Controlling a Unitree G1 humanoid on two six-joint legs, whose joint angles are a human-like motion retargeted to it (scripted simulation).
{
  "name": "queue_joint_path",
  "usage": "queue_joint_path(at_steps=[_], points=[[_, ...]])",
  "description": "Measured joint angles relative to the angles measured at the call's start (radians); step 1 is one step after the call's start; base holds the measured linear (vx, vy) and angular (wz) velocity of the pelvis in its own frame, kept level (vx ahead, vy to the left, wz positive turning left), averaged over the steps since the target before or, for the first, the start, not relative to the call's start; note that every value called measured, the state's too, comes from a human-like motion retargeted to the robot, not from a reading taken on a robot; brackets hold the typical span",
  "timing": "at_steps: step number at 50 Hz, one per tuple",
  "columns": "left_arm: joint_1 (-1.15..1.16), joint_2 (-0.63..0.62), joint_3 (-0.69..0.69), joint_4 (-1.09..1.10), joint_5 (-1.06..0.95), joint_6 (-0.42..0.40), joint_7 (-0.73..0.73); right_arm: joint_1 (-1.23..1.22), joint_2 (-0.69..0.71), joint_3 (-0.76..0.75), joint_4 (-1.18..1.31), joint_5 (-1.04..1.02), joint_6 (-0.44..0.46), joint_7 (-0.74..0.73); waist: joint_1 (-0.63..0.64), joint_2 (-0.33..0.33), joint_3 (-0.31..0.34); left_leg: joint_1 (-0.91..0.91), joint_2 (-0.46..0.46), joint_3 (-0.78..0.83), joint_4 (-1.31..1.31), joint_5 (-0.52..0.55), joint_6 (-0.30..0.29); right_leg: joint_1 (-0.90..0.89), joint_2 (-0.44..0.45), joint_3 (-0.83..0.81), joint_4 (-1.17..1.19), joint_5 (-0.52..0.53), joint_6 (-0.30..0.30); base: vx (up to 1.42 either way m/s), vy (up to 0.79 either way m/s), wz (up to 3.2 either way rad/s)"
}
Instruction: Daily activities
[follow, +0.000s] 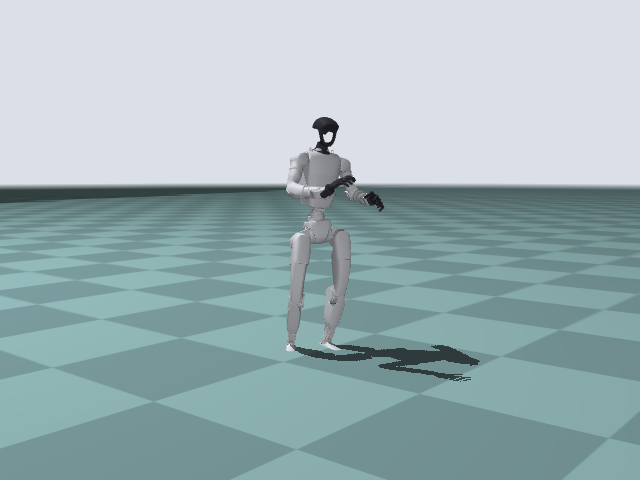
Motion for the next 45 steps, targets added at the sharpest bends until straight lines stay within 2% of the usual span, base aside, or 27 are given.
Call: queue_joint_path(at_steps=[27, 45], points=[[0.009, -0.123, 0.029, 0.056, -0.164, 0.027, 0.101, -0.050, 0.064, 0.003, 0.002, 0.169, -0.009, 0.009, -0.007, 0.028, 0.017, 0.011, 0.030, -0.007, 0.049, -0.032, -0.005, 0.058, 0.039, -0.012, -0.053, 0.008, -0.013, 0.00, 0.00, 0.00], [0.012, -0.122, 0.021, 0.047, -0.189, 0.027, 0.105, -0.036, 0.074, -0.048, 0.038, 0.217, -0.002, -0.044, -0.007, 0.042, 0.033, 0.033, 0.044, -0.004, 0.061, -0.046, -0.005, 0.095, 0.058, -0.013, -0.082, 0.019, -0.013, 0.00, 0.00, 0.00]])
